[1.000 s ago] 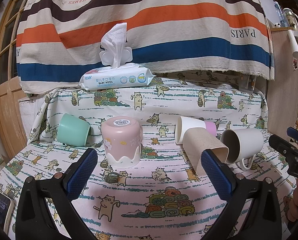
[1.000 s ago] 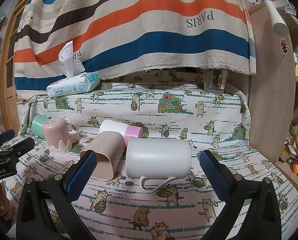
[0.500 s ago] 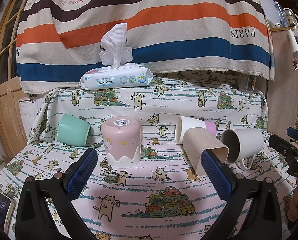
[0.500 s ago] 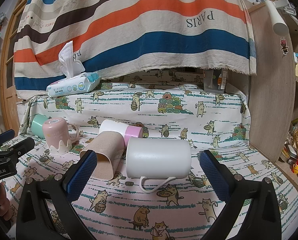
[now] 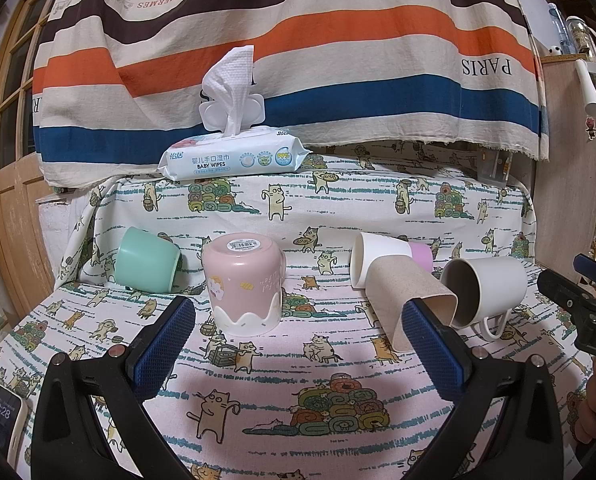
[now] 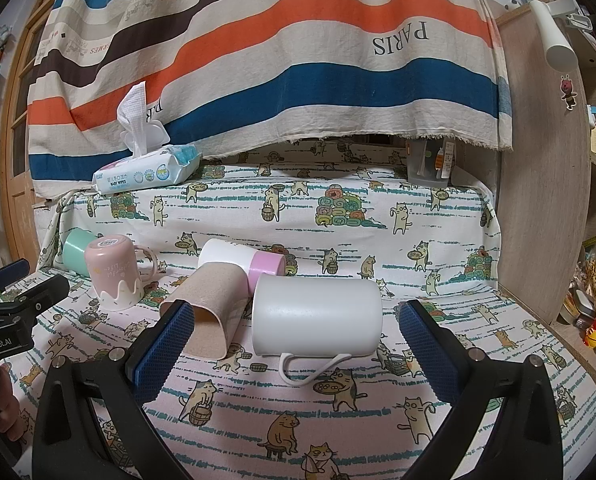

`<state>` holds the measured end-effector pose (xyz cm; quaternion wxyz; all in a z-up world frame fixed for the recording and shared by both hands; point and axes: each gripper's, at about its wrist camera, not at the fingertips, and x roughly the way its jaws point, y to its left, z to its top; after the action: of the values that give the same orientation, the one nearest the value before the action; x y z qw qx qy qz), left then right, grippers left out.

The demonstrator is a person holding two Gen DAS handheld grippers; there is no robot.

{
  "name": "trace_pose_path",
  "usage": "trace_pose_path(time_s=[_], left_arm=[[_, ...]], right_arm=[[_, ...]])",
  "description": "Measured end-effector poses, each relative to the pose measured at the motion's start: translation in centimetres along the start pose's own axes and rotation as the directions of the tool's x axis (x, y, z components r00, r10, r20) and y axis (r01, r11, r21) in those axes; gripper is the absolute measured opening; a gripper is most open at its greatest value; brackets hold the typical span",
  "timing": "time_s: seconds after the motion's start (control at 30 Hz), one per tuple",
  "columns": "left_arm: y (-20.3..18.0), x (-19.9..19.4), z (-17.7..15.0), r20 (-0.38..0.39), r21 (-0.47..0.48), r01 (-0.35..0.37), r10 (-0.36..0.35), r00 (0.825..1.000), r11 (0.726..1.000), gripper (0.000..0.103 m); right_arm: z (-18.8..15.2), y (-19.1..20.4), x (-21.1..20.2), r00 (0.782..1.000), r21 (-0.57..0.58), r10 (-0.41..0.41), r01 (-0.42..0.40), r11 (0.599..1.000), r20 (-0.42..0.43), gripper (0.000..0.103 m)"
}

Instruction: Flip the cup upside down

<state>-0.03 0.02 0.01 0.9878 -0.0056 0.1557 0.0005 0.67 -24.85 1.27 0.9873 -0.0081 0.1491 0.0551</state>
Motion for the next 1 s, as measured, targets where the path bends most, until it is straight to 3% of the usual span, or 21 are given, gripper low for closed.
trace_pose_path(time_s=[0.7, 0.87, 1.0], left_arm=[[0.20, 0.05, -0.44, 0.004, 0.003, 0.001, -0.001, 1.000, 1.000, 0.103], [0.55, -0.17, -0.34, 0.012, -0.031, -0.040, 0.040, 0.999, 0.999, 0.103], [0.89, -0.26, -0.25, 0.012, -0.047, -0.020, 0.021, 1.000, 0.999, 0.103]], right_arm=[[0.01, 0.05, 0.01, 1.000, -0.003, -0.014, 0.014, 1.000, 0.002, 0.103], [-0.19, 0.07, -0.04, 0.998, 0.001, -0.055, 0.055, 0.998, 0.000, 0.103], [0.01, 0.14, 0.56, 0.997, 0.045, 0.027, -0.024, 0.999, -0.070, 0.103]])
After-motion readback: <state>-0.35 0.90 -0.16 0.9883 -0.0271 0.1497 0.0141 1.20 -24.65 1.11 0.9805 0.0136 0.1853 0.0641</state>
